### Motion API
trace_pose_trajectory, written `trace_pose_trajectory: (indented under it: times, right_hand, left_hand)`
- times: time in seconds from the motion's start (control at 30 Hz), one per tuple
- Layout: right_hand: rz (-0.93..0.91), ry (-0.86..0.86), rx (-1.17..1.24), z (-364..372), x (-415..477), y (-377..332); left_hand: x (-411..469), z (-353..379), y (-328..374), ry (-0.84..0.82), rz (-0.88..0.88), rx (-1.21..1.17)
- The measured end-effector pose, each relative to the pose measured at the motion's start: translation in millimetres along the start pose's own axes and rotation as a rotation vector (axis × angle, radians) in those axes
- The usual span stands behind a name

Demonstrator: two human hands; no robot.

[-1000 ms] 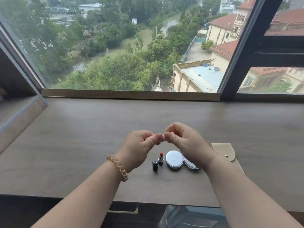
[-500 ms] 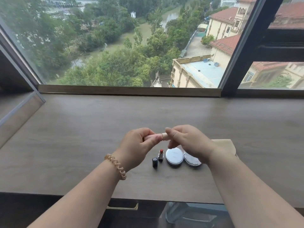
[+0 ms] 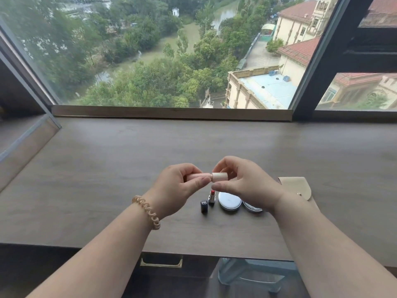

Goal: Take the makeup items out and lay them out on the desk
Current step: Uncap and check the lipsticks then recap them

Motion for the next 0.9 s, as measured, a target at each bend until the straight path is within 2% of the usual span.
trace_pose_trajectory:
  times: [0.07, 0.17, 0.3, 0.43, 0.57, 0.9]
  right_hand:
    - [0.028, -0.033, 0.096, 1, 1, -1]
    - [0.036, -0.038, 0.015, 1, 4, -1]
    - [-0.068, 0.028, -0.041, 1, 4, -6]
    - [-0.029, 0.003, -0.055, 2, 5, -8]
    - [-0.038, -0.003, -0.247, 3, 10, -3]
    - [-0.166, 0.212, -0.553, 8, 17, 11]
  left_hand:
    - [0, -1, 1, 0.011, 0.000, -0.025]
    - [0, -1, 2, 0.015, -0.007, -0.025]
    - [0, -4, 2, -0.013, -0.033, 0.003]
    - [-1, -8, 1, -0.042, -0.044, 0.013]
    - [-1, -7, -5, -0.066, -0.082, 0.003]
    - [-2, -6, -21, -0.075, -0.166, -0.199]
Point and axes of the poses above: each hand's wrist, its own x-axis towards the middle knuckle, its own z-axis out of the palm, y = z × x, the point moved 1 cm from there along x, towards the middle knuckle, and after that the axes turned 8 degrees about -y, right-handed, at the moved point
